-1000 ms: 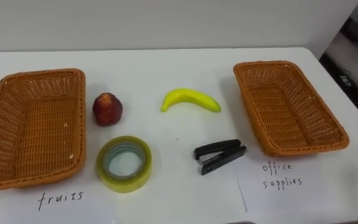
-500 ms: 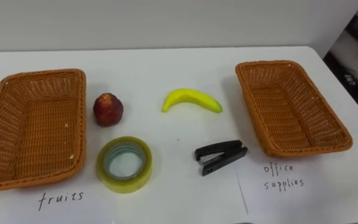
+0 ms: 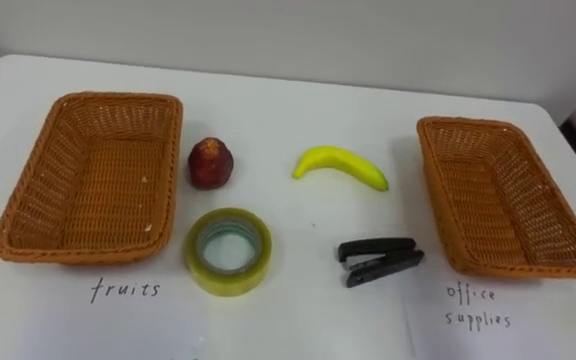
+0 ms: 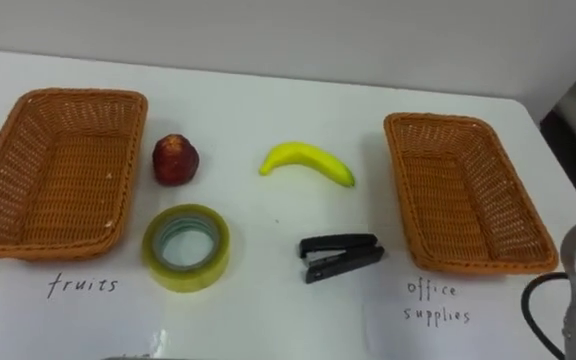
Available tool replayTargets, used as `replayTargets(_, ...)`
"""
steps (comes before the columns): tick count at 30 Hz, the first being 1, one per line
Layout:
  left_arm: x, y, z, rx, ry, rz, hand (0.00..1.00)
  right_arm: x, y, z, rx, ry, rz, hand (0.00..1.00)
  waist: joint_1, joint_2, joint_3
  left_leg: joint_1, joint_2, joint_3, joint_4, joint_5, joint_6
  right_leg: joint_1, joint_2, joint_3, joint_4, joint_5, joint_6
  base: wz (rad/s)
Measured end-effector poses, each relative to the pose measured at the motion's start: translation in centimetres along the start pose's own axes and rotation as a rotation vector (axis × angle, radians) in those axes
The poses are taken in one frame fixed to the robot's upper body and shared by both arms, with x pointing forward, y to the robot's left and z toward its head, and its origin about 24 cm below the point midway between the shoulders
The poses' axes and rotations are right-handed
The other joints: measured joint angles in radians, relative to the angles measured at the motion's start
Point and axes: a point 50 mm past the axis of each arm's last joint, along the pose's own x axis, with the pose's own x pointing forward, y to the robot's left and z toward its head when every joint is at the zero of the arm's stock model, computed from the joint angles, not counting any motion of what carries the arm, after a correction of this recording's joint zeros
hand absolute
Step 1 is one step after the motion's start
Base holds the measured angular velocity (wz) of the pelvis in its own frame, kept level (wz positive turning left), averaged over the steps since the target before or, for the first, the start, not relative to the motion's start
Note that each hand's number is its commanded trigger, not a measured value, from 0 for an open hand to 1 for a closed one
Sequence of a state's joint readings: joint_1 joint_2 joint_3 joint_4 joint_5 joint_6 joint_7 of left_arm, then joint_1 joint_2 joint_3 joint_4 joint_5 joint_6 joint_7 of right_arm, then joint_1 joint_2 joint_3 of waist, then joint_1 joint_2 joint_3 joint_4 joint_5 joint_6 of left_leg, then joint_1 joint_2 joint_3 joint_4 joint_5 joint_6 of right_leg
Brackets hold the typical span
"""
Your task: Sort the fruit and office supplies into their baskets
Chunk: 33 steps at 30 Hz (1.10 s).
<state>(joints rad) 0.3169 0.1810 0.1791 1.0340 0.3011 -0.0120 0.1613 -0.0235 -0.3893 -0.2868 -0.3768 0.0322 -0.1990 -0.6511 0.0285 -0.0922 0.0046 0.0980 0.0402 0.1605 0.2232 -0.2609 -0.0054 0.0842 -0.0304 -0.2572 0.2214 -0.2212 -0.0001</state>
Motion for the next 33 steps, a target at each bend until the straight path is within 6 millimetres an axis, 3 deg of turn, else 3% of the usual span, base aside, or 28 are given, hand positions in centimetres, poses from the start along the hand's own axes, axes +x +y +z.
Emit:
replayTargets(7, 0.0, 0.0, 0.0, 0.047, -0.006, -0.019, 0.00, 0.0, 2.5, 0.7, 0.004, -0.053, 0.180, 0.00, 0.011, 0.012, 0.0028, -0.002, 0.000, -0.011, 0.000, 0.000, 0.000, 0.010, -0.003, -0.021, -0.001, 0.001, 0.000, 0.07)
replayTargets(15, 0.0, -0.2, 0.1, 0.058, -0.010, -0.043, 0.00, -0.6, 3.8, 0.6, -0.002, -0.040, 0.351, 0.00, 0.025, 0.005, 0.0000, 0.003, 0.000, -0.023, 0.008, 0.000, 0.000, 0.026, -0.004, -0.033, -0.001, 0.001, 0.000, 0.05)
replayTargets(18, 0.1, -0.2, 0.6, 0.059, -0.021, -0.044, 0.00, -1.2, 4.6, 0.2, -0.013, -0.021, 0.444, 0.00, 0.031, 0.002, 0.0020, 0.006, 0.000, -0.026, 0.010, 0.000, 0.000, 0.030, -0.005, -0.034, -0.002, 0.001, -0.001, 0.02)
replayTargets(23, 0.2, -0.1, 1.0, 0.059, -0.028, -0.055, 0.00, -1.9, 5.4, -0.8, -0.055, 0.015, 0.561, 0.00, 0.032, -0.011, -0.0029, 0.002, 0.000, -0.033, 0.015, 0.001, 0.001, 0.034, -0.009, -0.047, -0.002, 0.002, -0.001, 0.05)
replayTargets(29, 0.3, 0.4, 1.9, 0.059, -0.056, -0.059, 0.00, -2.9, 5.9, -3.2, -0.138, 0.131, 0.673, 0.00, 0.034, -0.011, -0.0035, 0.002, 0.001, -0.034, 0.011, 0.001, 0.001, 0.036, -0.010, -0.050, -0.003, 0.005, -0.001, 0.00)
replayTargets(33, 0.3, 0.6, 2.0, 0.062, -0.060, -0.054, 0.00, -3.6, 6.5, -3.5, -0.156, 0.146, 0.742, 0.00, 0.033, -0.010, -0.0035, 0.002, 0.001, -0.034, 0.008, 0.001, 0.001, 0.035, -0.005, -0.049, -0.003, 0.005, -0.002, 0.00)
